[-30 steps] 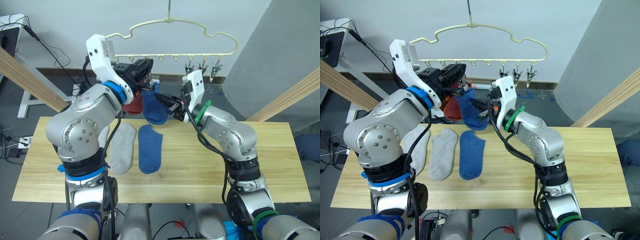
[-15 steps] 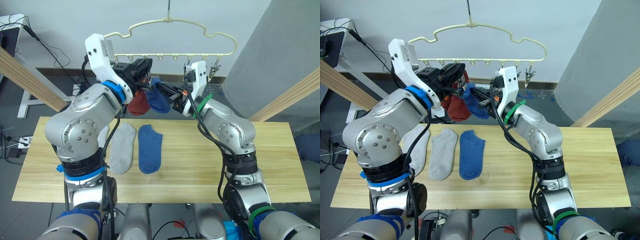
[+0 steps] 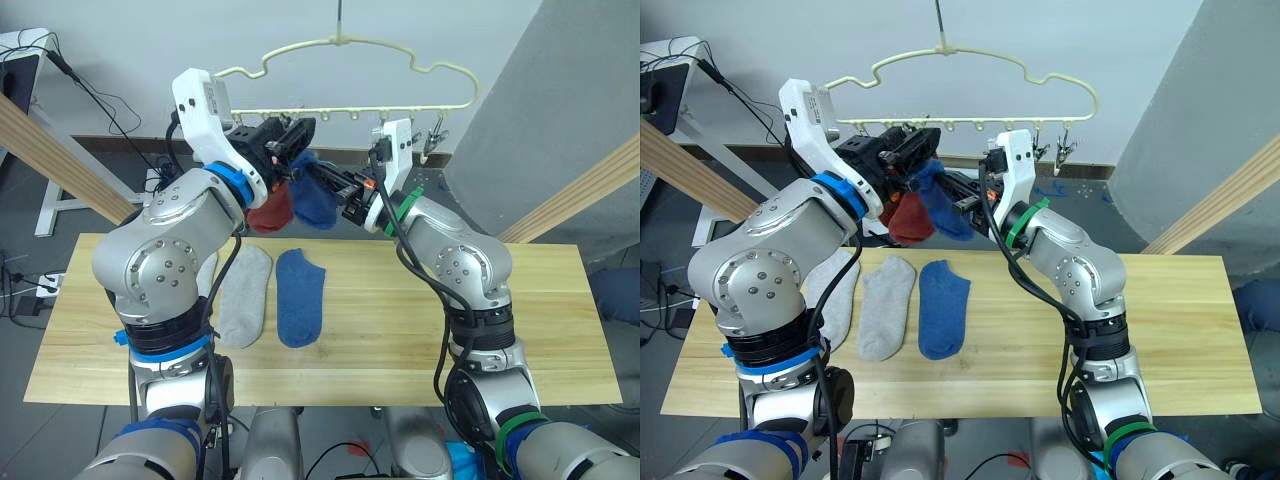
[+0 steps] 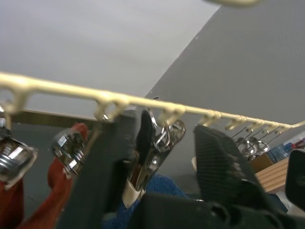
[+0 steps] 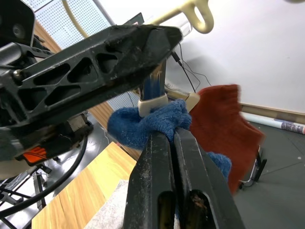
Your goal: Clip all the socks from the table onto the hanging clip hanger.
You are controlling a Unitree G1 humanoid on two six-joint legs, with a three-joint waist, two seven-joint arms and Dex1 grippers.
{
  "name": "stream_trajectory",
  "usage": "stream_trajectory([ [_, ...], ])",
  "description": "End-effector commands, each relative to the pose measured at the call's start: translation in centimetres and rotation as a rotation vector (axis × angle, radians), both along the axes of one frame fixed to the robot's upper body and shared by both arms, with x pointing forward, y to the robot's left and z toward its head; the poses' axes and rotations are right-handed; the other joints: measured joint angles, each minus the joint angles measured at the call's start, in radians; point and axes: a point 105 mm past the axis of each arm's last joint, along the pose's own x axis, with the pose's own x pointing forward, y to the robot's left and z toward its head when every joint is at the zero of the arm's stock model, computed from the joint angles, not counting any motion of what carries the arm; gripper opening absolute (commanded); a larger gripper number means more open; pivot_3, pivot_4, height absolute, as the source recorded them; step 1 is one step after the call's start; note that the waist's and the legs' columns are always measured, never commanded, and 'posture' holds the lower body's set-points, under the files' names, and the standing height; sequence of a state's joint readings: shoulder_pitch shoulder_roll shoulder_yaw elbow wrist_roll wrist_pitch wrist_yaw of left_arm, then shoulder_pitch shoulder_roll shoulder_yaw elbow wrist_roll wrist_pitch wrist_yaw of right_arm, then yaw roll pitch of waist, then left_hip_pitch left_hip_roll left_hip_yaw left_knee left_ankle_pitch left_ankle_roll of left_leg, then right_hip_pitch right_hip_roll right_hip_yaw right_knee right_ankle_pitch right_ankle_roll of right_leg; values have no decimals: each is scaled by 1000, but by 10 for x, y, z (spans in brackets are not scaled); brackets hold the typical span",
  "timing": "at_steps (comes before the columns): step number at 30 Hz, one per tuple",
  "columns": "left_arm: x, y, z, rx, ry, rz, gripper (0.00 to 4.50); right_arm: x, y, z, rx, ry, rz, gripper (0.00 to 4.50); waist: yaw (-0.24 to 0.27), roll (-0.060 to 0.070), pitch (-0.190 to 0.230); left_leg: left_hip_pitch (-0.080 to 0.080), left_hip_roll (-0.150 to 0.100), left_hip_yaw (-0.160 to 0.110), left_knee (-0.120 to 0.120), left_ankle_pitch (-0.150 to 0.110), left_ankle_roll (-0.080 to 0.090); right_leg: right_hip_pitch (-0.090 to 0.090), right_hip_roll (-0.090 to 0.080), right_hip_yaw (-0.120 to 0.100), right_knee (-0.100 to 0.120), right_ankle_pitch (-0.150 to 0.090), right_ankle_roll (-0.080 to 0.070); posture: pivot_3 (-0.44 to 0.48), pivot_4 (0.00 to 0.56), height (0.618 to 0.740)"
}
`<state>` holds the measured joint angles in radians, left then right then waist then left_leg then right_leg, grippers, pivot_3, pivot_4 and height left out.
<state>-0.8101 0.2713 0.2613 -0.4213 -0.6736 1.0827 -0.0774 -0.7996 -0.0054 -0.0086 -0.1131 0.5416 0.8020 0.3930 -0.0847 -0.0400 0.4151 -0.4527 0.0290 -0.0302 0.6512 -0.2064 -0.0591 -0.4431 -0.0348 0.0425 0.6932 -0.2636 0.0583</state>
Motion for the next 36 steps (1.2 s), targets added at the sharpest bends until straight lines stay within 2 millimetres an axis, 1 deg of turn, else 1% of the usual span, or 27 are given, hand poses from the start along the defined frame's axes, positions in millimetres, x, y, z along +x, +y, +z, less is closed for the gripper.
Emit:
stream_trajectory([
  [1, -10, -5, 10, 1, -59, -28, 2987, -12, 4, 16, 32, -58, 40, 0, 0, 0, 0, 0, 0, 0, 0, 0, 0, 0, 0, 0, 0, 0, 0, -137, 370, 740],
  [7, -10, -3, 10, 9, -60, -23, 2987, -15, 4, 14, 30, -45, 56, 0, 0, 0, 0, 0, 0, 0, 2, 0, 0, 0, 0, 0, 2, 0, 0, -139, 366, 740],
  [10, -11, -4, 9, 21, -61, -27, 3007, -18, 4, 11, 17, -34, 71, 683, 0, 0, 0, 0, 0, 0, 4, -1, 1, 0, 0, 0, 3, 0, 0, -140, 365, 740],
  [12, -14, -4, 7, 45, -69, -31, 3007, -22, 3, 9, -1, -37, 76, 1341, -1, 0, 0, 0, 0, 0, 5, -1, 2, 0, 0, 0, 3, 0, 0, -140, 364, 740],
  [13, -15, -5, 6, 61, -75, -33, 3007, -23, 3, 7, -10, -39, 79, 1745, -1, 0, 0, 0, 0, -1, 6, -2, 3, 0, 0, 0, 4, 0, 0, -140, 364, 740],
  [14, -17, -4, 5, 78, -81, -35, 3007, -25, 2, 6, -17, -36, 80, 2030, -2, 0, 0, 0, 0, -1, 7, -2, 3, 0, 0, 0, 4, 0, 0, -140, 364, 740],
  [15, -19, -3, 5, 90, -85, -36, 3007, -26, 1, 4, -21, -32, 79, 2030, -2, 0, 0, 0, 0, -1, 7, -2, 3, 0, 1, 0, 4, 0, 0, -141, 365, 740],
  [21, -28, 15, -5, 167, -89, 7, 3007, -39, -8, -5, -85, -33, 101, 2030, -1, 0, 0, 0, 0, -1, 8, -2, 3, 0, 1, 0, 5, 0, 0, -131, 363, 740],
  [27, -46, 37, -20, 249, -75, 38, 3007, -58, -29, -10, -172, -60, 133, 2030, -1, 0, 0, -1, 0, -2, 8, -2, 3, 1, 1, 0, 5, 0, 0, -114, 361, 740],
  [29, -52, 43, -22, 272, -93, 47, 3007, -62, -37, -11, -206, -68, 131, 2030, 0, 1, 0, -1, 0, -2, 9, -2, 3, 1, 1, 0, 4, 0, 0, -113, 362, 740],
  [32, -55, 44, -24, 292, -105, 40, 3007, -65, -47, -13, -238, -71, 125, 2030, 1, 0, 0, -1, 0, -2, 9, -2, 3, 1, 1, 0, 5, 0, 0, -115, 363, 740],
  [36, -62, 45, -28, 306, -115, 13, 3007, -70, -66, -12, -290, -79, 101, 2030, 1, 0, 0, -1, 0, -2, 9, -2, 4, 2, 1, 0, 4, 0, 0, -124, 361, 740],
])
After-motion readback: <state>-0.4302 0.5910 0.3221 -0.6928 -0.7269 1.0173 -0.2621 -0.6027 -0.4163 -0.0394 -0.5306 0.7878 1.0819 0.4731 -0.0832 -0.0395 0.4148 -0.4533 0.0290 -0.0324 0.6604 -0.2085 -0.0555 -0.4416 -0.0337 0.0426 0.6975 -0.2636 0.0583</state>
